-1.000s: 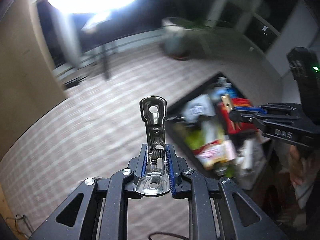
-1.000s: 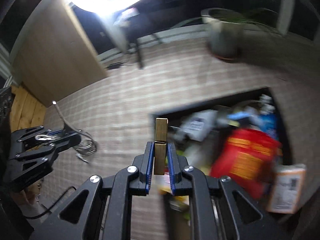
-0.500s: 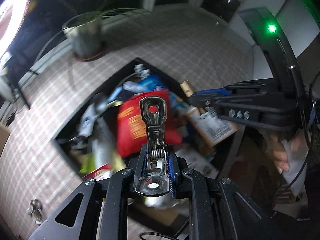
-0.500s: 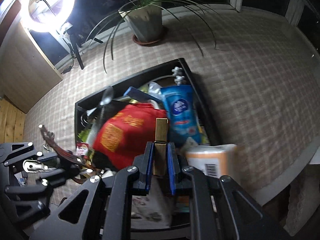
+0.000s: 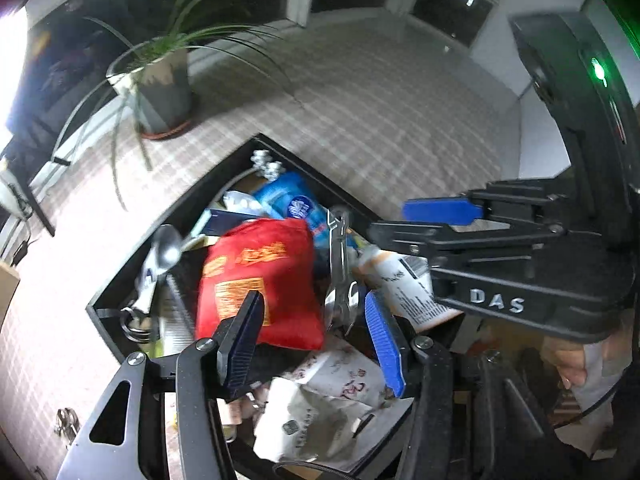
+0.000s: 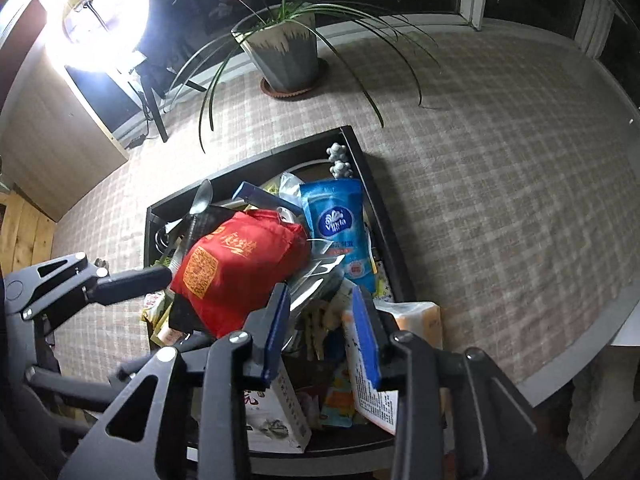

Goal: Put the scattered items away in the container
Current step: 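Open both grippers to drop the clip and clothespin into the tray, then move both grippers to the white cable and metal clip on the rug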

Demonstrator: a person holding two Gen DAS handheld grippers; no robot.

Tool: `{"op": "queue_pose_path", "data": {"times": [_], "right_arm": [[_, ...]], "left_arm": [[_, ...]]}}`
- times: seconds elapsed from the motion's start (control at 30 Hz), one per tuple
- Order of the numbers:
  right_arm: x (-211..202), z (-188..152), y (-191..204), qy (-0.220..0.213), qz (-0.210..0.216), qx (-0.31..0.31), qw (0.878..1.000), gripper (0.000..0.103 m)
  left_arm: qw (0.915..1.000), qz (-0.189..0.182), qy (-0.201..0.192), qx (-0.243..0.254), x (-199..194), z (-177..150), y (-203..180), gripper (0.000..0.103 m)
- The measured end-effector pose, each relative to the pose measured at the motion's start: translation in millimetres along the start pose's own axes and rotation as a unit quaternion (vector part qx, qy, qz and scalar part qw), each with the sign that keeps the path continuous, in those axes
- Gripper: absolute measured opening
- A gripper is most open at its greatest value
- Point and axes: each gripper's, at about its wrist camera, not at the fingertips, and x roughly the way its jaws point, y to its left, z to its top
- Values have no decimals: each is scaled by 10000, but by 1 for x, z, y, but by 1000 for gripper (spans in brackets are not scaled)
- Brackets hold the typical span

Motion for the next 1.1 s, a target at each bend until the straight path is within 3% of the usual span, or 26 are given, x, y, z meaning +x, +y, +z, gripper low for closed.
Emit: {"op": "queue_pose_path", "data": {"times": [0.27, 0.57, 0.7, 0.9, 1.1], "right_arm": [[-2, 1, 18, -74, 93, -115, 9999, 32], [9, -16, 102, -64, 321, -535, 9980, 32], [20, -22, 150, 37, 463, -702, 9965, 32], [45, -21, 225, 170, 590, -1090, 9921, 32], [78, -15, 301, 409, 783, -1522, 9844, 32]], "left_arm": [[9988, 214, -202, -397, -26, -30, 51, 49], [9913, 491, -271, -1192, -56, -100, 163, 44], [9844, 736, -235, -1578, -76, -139, 228, 43], [9665, 1035, -275, -2331, -106, -199, 327, 43], [9519, 1056, -272, -2863, -109, -244, 384, 43]]}}
